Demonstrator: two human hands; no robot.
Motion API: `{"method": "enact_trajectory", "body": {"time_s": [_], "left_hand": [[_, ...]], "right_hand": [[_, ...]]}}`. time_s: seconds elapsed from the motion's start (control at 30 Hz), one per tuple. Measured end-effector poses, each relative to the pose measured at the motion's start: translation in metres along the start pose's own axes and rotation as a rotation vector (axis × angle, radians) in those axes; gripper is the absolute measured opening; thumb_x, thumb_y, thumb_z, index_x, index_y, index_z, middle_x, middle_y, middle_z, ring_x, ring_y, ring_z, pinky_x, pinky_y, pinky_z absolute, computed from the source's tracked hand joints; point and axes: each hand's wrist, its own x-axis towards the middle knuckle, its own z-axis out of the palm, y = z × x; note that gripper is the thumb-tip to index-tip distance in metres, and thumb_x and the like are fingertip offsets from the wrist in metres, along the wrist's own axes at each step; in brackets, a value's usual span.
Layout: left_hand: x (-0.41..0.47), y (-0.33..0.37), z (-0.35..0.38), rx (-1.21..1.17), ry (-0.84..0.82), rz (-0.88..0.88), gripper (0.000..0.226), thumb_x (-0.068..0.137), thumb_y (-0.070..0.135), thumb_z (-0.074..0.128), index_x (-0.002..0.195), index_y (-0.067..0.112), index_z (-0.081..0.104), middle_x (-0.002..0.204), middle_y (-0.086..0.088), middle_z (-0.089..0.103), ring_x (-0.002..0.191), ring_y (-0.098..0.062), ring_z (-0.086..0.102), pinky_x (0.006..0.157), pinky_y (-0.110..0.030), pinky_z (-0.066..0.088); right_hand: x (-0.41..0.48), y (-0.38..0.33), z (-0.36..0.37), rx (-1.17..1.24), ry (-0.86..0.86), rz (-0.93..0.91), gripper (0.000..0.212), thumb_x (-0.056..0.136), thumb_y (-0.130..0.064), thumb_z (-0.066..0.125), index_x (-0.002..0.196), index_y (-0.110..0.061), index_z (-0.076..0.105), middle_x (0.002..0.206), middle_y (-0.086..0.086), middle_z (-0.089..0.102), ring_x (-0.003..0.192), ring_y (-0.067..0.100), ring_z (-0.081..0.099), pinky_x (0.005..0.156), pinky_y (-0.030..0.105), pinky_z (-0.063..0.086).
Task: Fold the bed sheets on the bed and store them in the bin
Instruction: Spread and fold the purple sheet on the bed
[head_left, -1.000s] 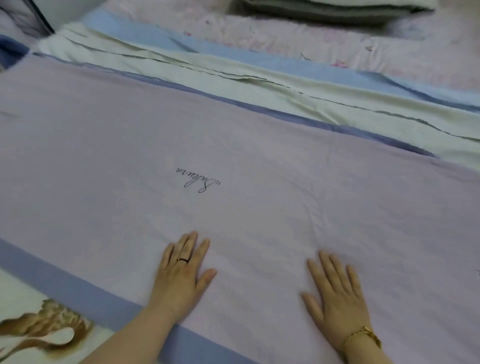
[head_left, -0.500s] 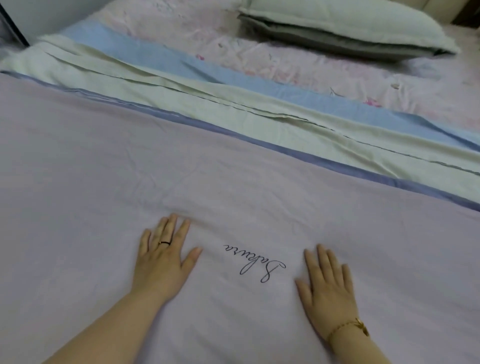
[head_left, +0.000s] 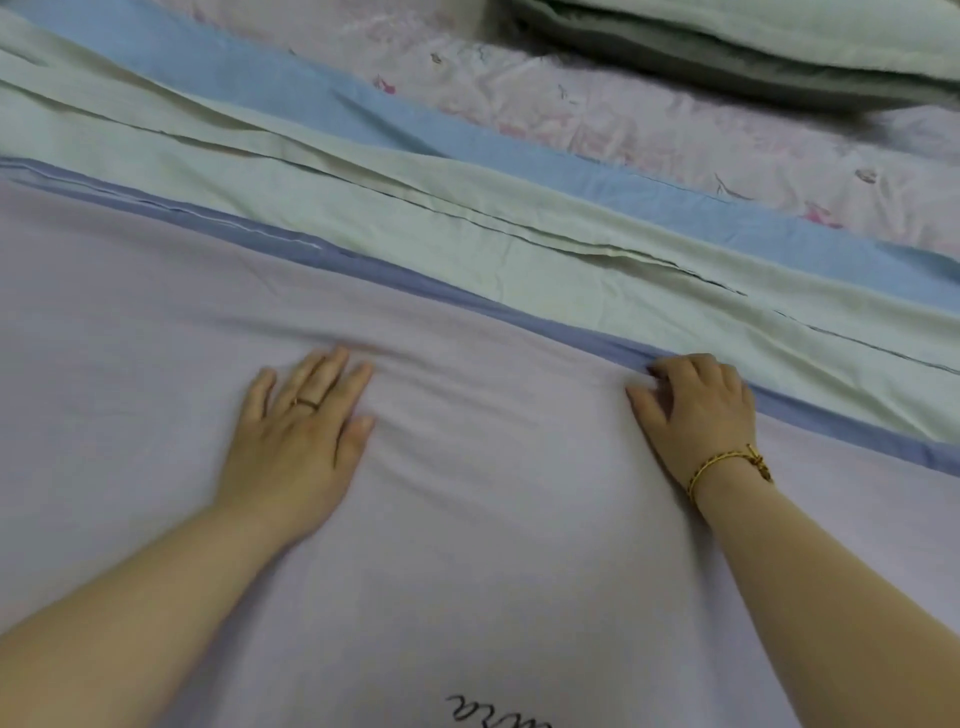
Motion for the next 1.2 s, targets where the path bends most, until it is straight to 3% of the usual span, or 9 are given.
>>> {"method": "enact_trajectory", "body": {"time_s": [0.1, 0.23, 0.37, 0.5, 0.63, 0.77, 0.97, 1.1, 1.2], "left_hand": [[0.058, 0.007, -0.007, -0.041, 0.01, 0.064, 0.061, 0.091, 0.046, 0.017, 0.143, 0.02, 0.032, 0.153, -0.002, 0.027, 0.141, -0.019, 0.023, 0.11, -0.029, 0.008], [0.11, 0.025, -0.015, -0.061, -0.068, 0.139, 0.04, 0.094, 0.03, 0.046, 0.132, 0.018, 0.049, 0.137, -0.007, 0.046, 0.127, -0.026, 0.039, 0.103, -0.029, 0.024], [0.12, 0.034, -0.016, -0.27, -0.078, 0.006, 0.02, 0.089, 0.032, 0.056, 0.1, 0.016, 0.061, 0.107, -0.003, 0.06, 0.113, -0.025, 0.049, 0.097, -0.027, 0.029], [0.126, 0.039, -0.022, -0.467, -0.044, -0.099, 0.013, 0.086, 0.028, 0.062, 0.087, 0.016, 0.063, 0.092, 0.001, 0.058, 0.108, -0.025, 0.054, 0.1, -0.031, 0.034], [0.133, 0.046, -0.016, -0.424, 0.002, -0.142, 0.014, 0.089, 0.027, 0.058, 0.087, 0.015, 0.062, 0.1, -0.005, 0.063, 0.108, -0.028, 0.053, 0.102, -0.035, 0.032], [0.135, 0.048, 0.002, -0.297, 0.019, -0.183, 0.017, 0.093, 0.032, 0.05, 0.088, 0.017, 0.056, 0.111, -0.013, 0.063, 0.111, -0.032, 0.05, 0.097, -0.03, 0.027], [0.129, 0.055, 0.012, 0.021, 0.08, -0.105, 0.03, 0.096, 0.023, 0.043, 0.107, -0.001, 0.057, 0.116, -0.03, 0.055, 0.114, -0.042, 0.045, 0.097, -0.036, 0.022], [0.103, 0.099, 0.01, -0.104, 0.094, -0.041, 0.034, 0.095, 0.022, 0.042, 0.121, 0.005, 0.055, 0.133, -0.022, 0.047, 0.13, -0.036, 0.032, 0.112, -0.041, 0.003], [0.062, 0.168, 0.019, -0.216, -0.037, 0.176, 0.067, 0.084, 0.048, 0.021, 0.135, 0.013, 0.046, 0.147, -0.013, 0.036, 0.138, -0.027, 0.027, 0.11, -0.035, 0.002]], "right_hand": [[0.001, 0.022, -0.012, 0.052, -0.04, -0.007, 0.023, 0.091, -0.032, 0.052, 0.099, -0.011, 0.057, 0.098, 0.011, 0.058, 0.094, 0.029, 0.048, 0.08, 0.033, 0.033], [0.0, 0.061, -0.027, 0.128, -0.167, 0.095, 0.026, 0.088, -0.035, 0.055, 0.073, -0.016, 0.046, 0.071, 0.005, 0.052, 0.075, 0.027, 0.046, 0.067, 0.029, 0.031], [-0.007, 0.094, -0.038, 0.05, -0.204, 0.201, 0.04, 0.09, -0.034, 0.053, 0.057, -0.015, 0.042, 0.058, 0.002, 0.046, 0.065, 0.028, 0.042, 0.061, 0.032, 0.028], [-0.004, 0.109, -0.042, -0.076, -0.117, 0.293, 0.048, 0.093, -0.041, 0.04, 0.059, -0.01, 0.048, 0.059, 0.004, 0.044, 0.07, 0.031, 0.045, 0.061, 0.032, 0.028], [0.011, 0.108, -0.039, -0.177, -0.065, 0.314, 0.05, 0.095, -0.045, 0.031, 0.057, -0.014, 0.043, 0.057, 0.005, 0.039, 0.068, 0.027, 0.042, 0.056, 0.029, 0.026], [0.022, 0.106, -0.03, -0.206, -0.023, 0.303, 0.05, 0.096, -0.046, 0.028, 0.056, -0.016, 0.036, 0.057, 0.005, 0.034, 0.074, 0.026, 0.041, 0.063, 0.031, 0.028], [0.018, 0.11, -0.018, -0.095, 0.002, 0.244, 0.044, 0.097, -0.04, 0.031, 0.065, -0.011, 0.036, 0.074, 0.011, 0.044, 0.075, 0.026, 0.039, 0.065, 0.031, 0.027], [-0.003, 0.133, -0.035, 0.014, -0.017, 0.166, 0.023, 0.096, -0.028, 0.04, 0.084, -0.009, 0.042, 0.082, 0.01, 0.047, 0.081, 0.029, 0.045, 0.069, 0.032, 0.03], [-0.024, 0.171, -0.053, -0.031, -0.065, 0.225, 0.011, 0.093, -0.015, 0.044, 0.087, -0.006, 0.044, 0.083, 0.016, 0.052, 0.09, 0.037, 0.052, 0.074, 0.032, 0.03]]}}
